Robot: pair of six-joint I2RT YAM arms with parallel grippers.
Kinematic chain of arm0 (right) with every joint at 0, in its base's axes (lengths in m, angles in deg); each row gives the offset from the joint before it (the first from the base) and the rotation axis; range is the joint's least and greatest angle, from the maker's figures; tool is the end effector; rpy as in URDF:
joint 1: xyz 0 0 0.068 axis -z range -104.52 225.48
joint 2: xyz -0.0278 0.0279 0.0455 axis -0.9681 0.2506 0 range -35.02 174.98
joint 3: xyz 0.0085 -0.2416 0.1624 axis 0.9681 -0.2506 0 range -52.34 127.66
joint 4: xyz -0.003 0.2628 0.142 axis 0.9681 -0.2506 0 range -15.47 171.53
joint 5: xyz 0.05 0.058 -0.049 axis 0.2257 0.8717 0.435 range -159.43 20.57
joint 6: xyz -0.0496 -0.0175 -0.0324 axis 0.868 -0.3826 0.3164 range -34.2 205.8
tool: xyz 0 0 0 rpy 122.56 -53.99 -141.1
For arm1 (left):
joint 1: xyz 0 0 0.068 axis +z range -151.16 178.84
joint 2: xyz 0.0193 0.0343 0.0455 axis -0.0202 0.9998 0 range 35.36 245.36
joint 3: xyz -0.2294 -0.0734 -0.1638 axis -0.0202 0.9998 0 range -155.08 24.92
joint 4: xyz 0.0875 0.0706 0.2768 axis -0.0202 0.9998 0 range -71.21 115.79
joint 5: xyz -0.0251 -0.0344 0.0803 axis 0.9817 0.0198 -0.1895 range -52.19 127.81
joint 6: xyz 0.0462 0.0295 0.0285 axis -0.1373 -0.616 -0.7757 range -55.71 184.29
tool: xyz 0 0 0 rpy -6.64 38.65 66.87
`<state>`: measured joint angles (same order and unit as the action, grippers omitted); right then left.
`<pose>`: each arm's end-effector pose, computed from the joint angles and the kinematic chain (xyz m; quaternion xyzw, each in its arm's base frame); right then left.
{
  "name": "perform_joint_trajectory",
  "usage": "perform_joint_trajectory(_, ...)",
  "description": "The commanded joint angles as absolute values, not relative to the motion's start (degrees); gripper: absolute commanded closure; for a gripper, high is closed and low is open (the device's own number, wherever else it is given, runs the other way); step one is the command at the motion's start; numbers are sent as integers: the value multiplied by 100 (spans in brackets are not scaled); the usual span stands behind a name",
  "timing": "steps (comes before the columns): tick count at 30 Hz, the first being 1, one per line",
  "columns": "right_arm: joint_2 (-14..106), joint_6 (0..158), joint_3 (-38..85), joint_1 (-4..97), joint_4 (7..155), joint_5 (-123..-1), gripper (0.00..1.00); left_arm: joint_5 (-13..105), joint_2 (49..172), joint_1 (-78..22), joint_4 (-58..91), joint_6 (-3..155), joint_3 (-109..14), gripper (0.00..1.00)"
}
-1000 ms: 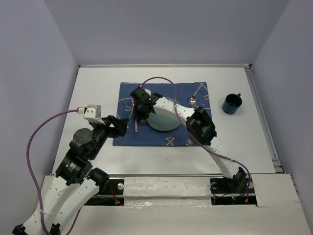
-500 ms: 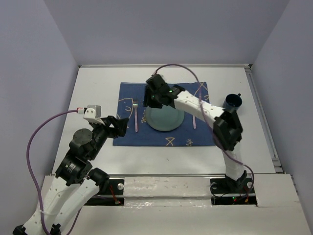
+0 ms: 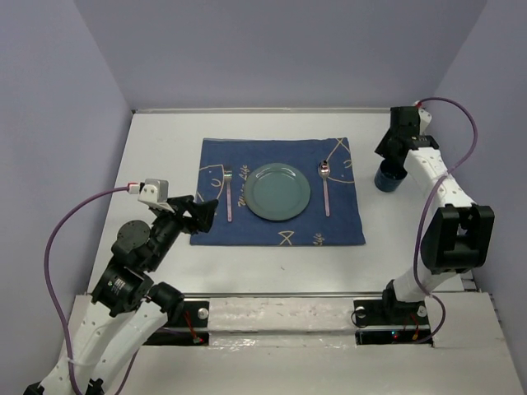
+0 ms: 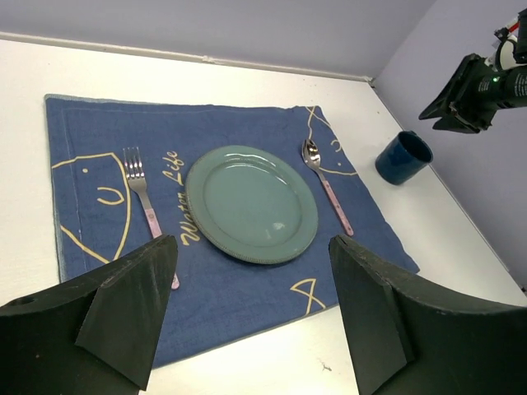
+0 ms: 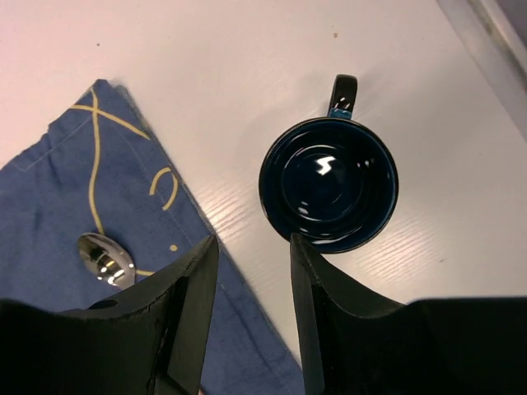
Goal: Set the dinner table for one person
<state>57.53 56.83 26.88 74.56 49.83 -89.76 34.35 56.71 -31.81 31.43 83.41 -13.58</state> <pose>0.4066 -0.0096 0.3058 0.2859 0.8660 -0.0605 0.4057 0.1138 -0.0641 0.3673 0.0461 0.6771 -0.2903 0.6746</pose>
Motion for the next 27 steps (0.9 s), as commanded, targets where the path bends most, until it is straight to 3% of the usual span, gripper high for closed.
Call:
perform_joint_trajectory(1,5884,6119,2834,7652,4901,-9360,53,3579,5663,-3253,2881,8205,-1305,14)
perform_joint_trajectory(5,6332,6312,2922,7707,4910,-8369,53,3597,5663,-3280,2863,8196,-1305,14)
perform_joint_trajectory(12,6781,6488,2834,7707,5068,-8288,52,3623,5725,-3280,2855,8187,-1305,14)
perform_joint_trajectory(15,6974,6523,2913,7707,5112,-8252,60,3640,5751,-3262,2855,8187,-1296,14)
perform_joint_trajectory(17,7054,6523,2975,7707,5130,-8427,73,3632,5760,-3254,2863,8178,-1305,14)
perform_joint_trajectory(18,7062,6550,2993,7707,5156,-8480,86,3632,5769,-3245,2863,8187,-1305,14)
perform_joint_trajectory(19,7071,6585,3010,7707,5156,-8533,86,3623,5769,-3245,2863,8187,-1305,14)
perform_joint_trajectory(20,7071,6646,3062,7707,5148,-8594,100,3623,5769,-3236,2863,8178,-1305,14)
perform_joint_trajectory(27,6650,7094,3711,7356,5095,-8902,100,3693,5865,-3201,2837,8178,-1305,13)
